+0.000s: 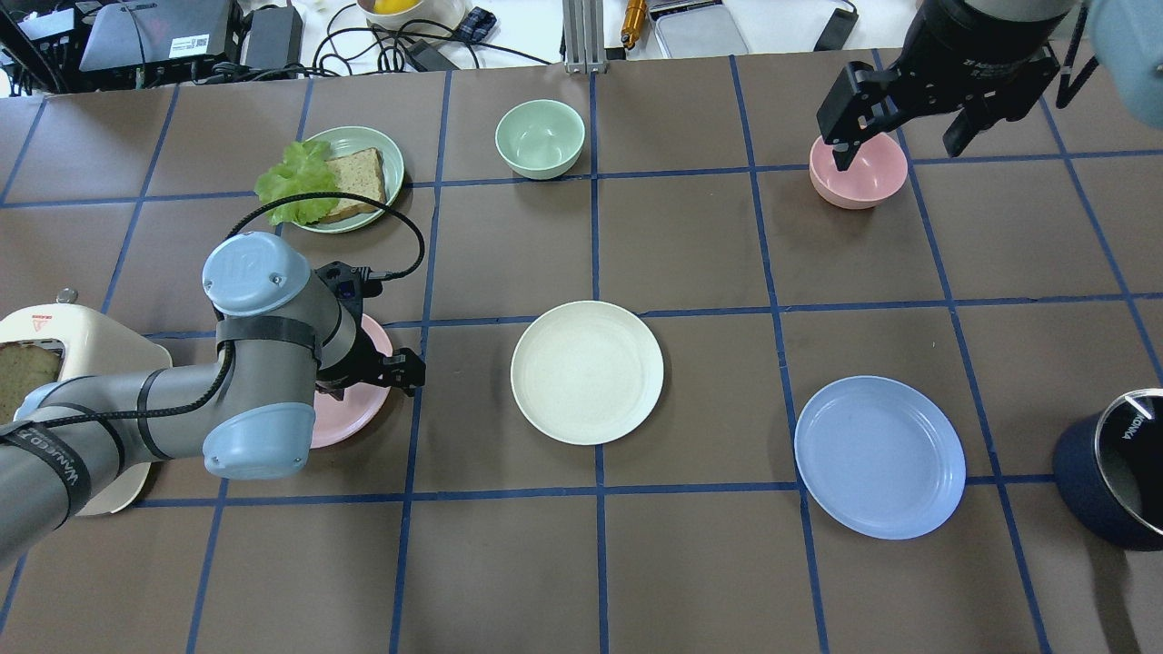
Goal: Stack three plates with pink and blue
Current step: 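Lower the left gripper and grasp the pink plate's rim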
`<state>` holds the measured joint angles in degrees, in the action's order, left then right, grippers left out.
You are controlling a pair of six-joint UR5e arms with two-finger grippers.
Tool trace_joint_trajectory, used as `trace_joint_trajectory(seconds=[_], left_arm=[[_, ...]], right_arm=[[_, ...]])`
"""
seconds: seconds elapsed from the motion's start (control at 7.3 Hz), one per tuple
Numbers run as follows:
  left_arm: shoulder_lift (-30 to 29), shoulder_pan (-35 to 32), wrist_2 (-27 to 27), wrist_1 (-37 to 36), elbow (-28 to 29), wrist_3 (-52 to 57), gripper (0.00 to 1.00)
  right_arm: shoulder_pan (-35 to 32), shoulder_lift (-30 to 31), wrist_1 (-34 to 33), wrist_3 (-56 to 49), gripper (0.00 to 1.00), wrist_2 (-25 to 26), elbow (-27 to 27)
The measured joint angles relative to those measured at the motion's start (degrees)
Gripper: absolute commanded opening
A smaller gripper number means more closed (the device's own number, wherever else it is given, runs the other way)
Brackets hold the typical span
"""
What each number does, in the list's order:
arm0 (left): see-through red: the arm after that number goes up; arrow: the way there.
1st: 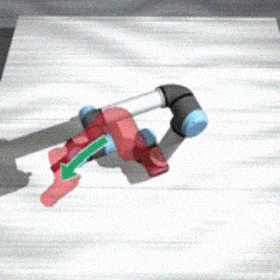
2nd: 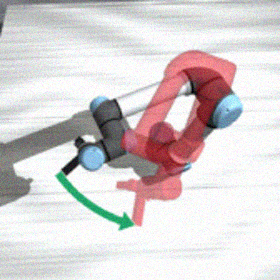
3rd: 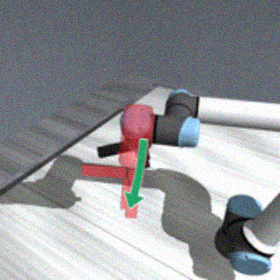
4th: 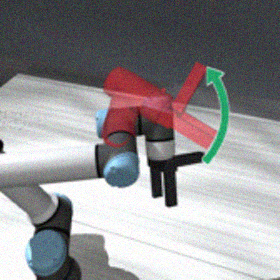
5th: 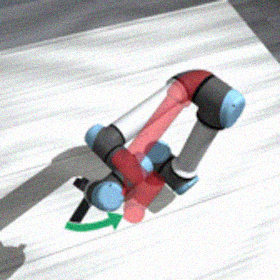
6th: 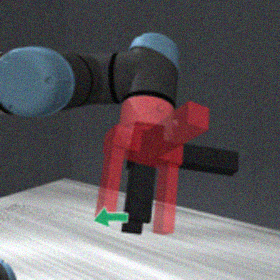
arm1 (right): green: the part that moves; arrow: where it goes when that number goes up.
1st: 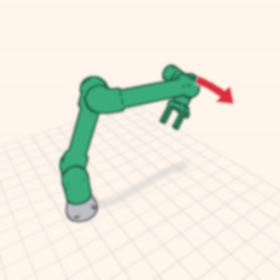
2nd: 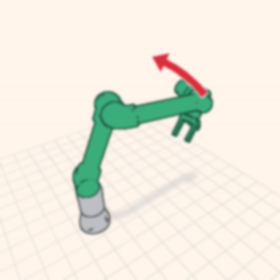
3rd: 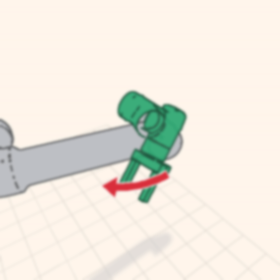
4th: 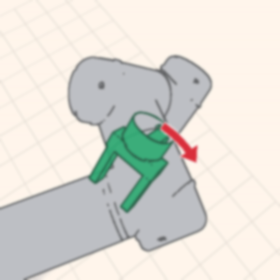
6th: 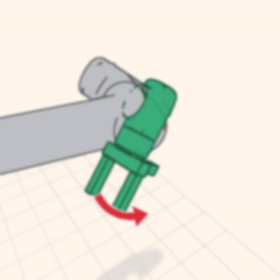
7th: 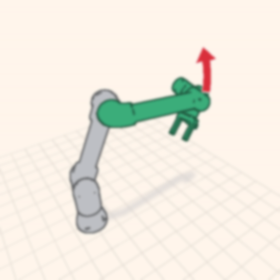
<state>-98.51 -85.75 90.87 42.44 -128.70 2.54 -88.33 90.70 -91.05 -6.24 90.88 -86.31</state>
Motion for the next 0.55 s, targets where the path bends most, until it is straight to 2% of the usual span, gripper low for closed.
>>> trace_joint_trajectory(seconds=[0.14, 0.27, 0.55], left_arm=[[-1.0, -0.1, 0.0, -1.1, 0.0, 0.0, 0.76], [-1.9, -0.4, 0.0, -2.7, 0.1, 0.4, 0.65], [-2.9, -1.3, 1.5, -4.8, 0.2, 2.8, 0.62]], right_arm=[[0.0, 0.0, 0.0, 0.0, 1.00, 0.0, 0.0], [0.0, 0.0, 0.0, 0.0, 1.00, 0.0, 0.0], [0.0, 0.0, 0.0, 0.0, 1.00, 0.0, 0.0]])
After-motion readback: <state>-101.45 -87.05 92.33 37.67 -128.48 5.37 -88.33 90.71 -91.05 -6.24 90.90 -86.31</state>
